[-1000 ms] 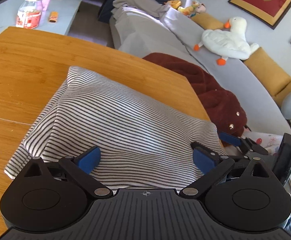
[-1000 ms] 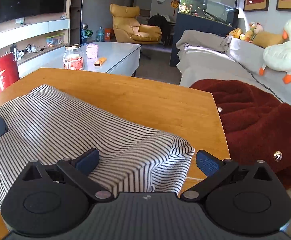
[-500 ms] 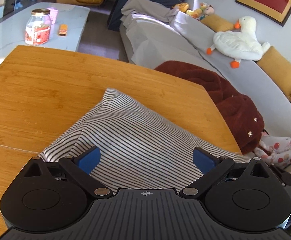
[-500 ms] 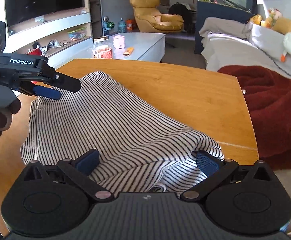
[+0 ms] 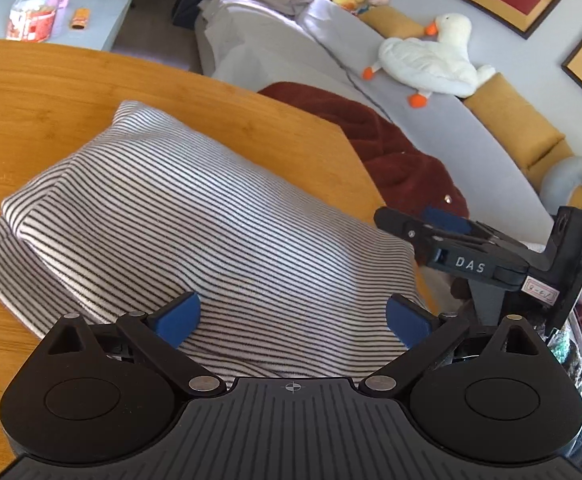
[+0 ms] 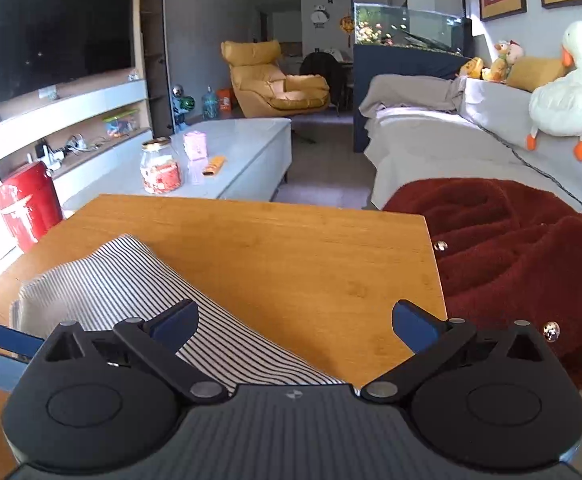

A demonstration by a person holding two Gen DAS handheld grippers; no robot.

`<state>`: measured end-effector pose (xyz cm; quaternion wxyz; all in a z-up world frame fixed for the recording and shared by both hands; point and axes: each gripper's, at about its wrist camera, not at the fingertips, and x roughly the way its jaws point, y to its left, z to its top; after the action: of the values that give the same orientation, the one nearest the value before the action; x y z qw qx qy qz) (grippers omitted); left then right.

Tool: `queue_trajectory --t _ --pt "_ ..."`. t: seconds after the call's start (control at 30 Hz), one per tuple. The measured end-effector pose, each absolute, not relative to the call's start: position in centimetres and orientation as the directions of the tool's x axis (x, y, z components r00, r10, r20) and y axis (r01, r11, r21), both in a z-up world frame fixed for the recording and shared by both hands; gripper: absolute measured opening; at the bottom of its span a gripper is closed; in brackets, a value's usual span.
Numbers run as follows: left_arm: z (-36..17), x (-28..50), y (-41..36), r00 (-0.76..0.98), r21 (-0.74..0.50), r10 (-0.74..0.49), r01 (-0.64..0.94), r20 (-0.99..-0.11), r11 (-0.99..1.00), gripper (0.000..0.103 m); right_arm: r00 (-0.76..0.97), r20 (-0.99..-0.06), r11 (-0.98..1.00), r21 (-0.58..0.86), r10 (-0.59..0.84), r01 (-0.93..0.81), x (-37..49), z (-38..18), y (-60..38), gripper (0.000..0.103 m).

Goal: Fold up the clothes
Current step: 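Smooth the folded shirt flat with both grippers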

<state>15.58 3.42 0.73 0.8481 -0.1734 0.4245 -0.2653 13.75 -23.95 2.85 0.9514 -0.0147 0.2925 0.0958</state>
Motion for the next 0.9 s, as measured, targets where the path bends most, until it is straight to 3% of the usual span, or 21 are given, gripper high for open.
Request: queue_trajectory --t 0.13,0.23,0.67,0.9 --pt "0.6 15.9 3.5 0.503 -0.504 -0.594 0.319 -0.628 0.803 0.102 0.765 -0.635 0.983 -0.044 0.110 -0.177 14.2 -0.3 -23.6 0.103" --pt "0.5 16.4 3.7 0.514 -0.482 -0.580 0.325 -0.633 0.814 0.102 0.760 -0.638 0.990 0.028 0.125 -0.139 13.1 -1.8 -24.2 0.103" --pt "0.7 19.4 4.8 0.576 -0.366 -0.488 0.323 -0.656 0.873 0.102 0.702 -0.668 0.954 0.046 0.249 -0.296 7.4 -0.9 -18.9 0.103" --pt "2.0 16.1 7.0 0.604 -0.323 -0.441 0.300 -0.664 0.898 0.102 0.640 -0.705 0.947 0.150 0.304 -0.285 8.2 -1.3 -18.0 0.103"
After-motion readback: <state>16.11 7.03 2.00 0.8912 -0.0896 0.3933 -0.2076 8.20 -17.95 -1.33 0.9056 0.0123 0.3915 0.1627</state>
